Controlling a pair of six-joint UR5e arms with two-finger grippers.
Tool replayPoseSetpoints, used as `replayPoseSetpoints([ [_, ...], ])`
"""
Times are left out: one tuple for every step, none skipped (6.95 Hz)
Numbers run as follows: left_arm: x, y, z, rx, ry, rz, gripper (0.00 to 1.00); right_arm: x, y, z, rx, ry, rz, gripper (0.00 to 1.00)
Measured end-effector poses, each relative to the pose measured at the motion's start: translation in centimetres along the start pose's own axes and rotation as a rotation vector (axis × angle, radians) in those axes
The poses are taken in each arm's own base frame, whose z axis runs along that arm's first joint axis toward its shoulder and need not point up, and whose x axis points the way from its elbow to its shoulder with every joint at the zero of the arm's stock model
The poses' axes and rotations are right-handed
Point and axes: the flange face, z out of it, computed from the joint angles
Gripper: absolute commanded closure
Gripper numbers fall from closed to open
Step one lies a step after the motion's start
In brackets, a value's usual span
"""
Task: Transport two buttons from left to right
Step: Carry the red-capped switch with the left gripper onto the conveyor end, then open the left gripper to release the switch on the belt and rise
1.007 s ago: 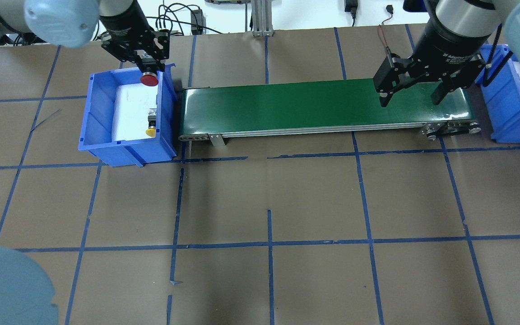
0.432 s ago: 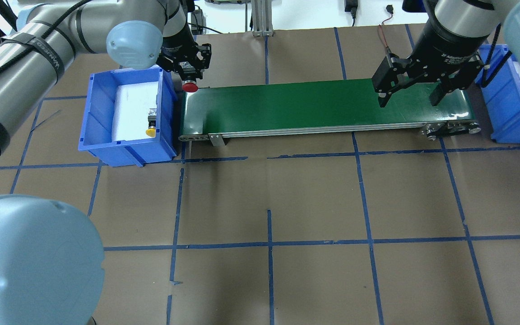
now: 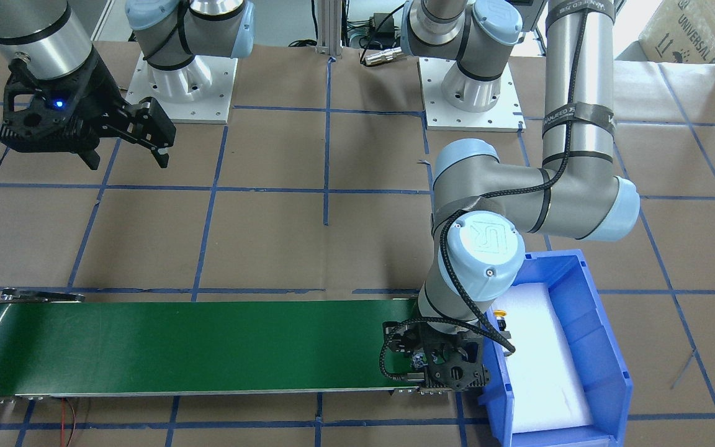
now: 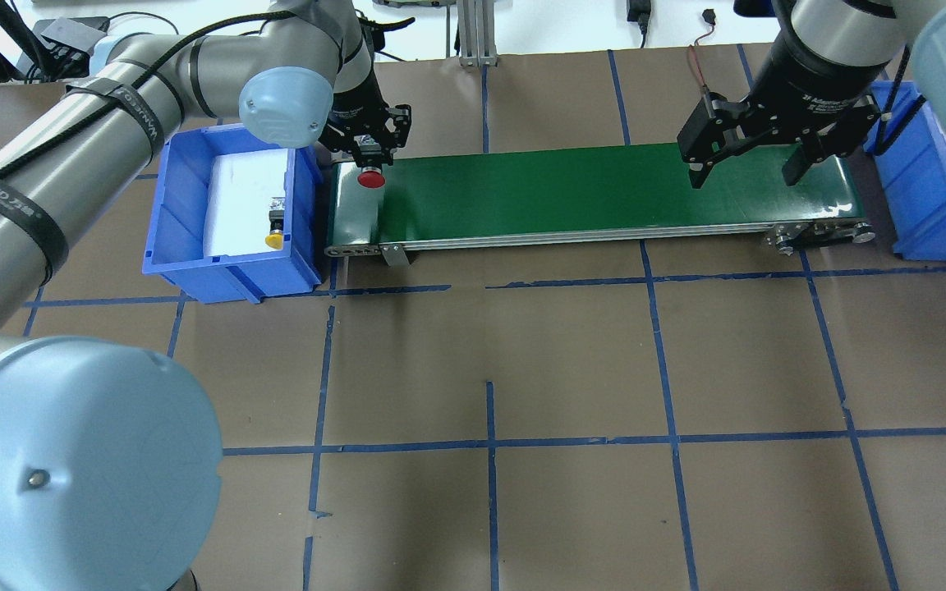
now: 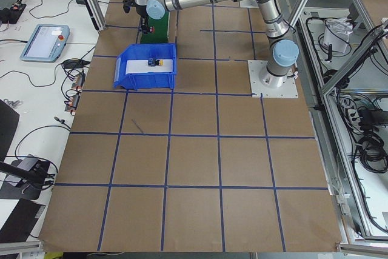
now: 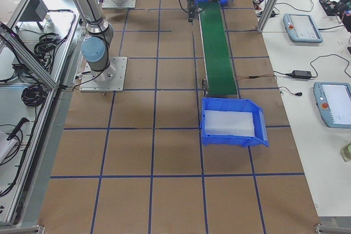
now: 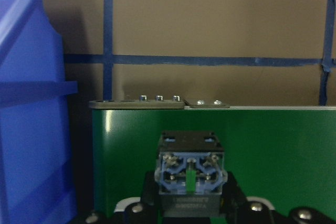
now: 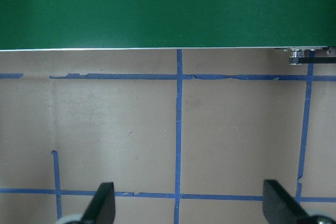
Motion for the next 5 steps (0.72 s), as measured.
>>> replayPoseSetpoints([
  [0.9, 0.3, 0.5, -0.007, -0.004, -0.011, 0.58, 0.0, 0.0, 0.0, 0.003, 0.002, -0.002, 0.00],
  [1.9, 0.7, 0.8, -0.009, -0.009, -0.037, 0.35, 0.0, 0.0, 0.0, 0.004, 0.005, -0.005, 0.00],
  [2.8, 1.0, 0.9, -0.007, -0.011, -0.063, 0.00, 0.0, 0.0, 0.0, 0.004, 0.006, -0.010, 0.00],
  [3.2, 1.1, 0.7, -0.002, -0.012, -0.077, 0.00, 0.0, -0.1, 0.1, 0.003, 0.006, -0.013, 0.00],
  [3.2, 1.1, 0.2, 0.008, -0.012, -0.085, 0.00, 0.0, -0.1, 0.1, 0.001, 0.006, -0.016, 0.00],
])
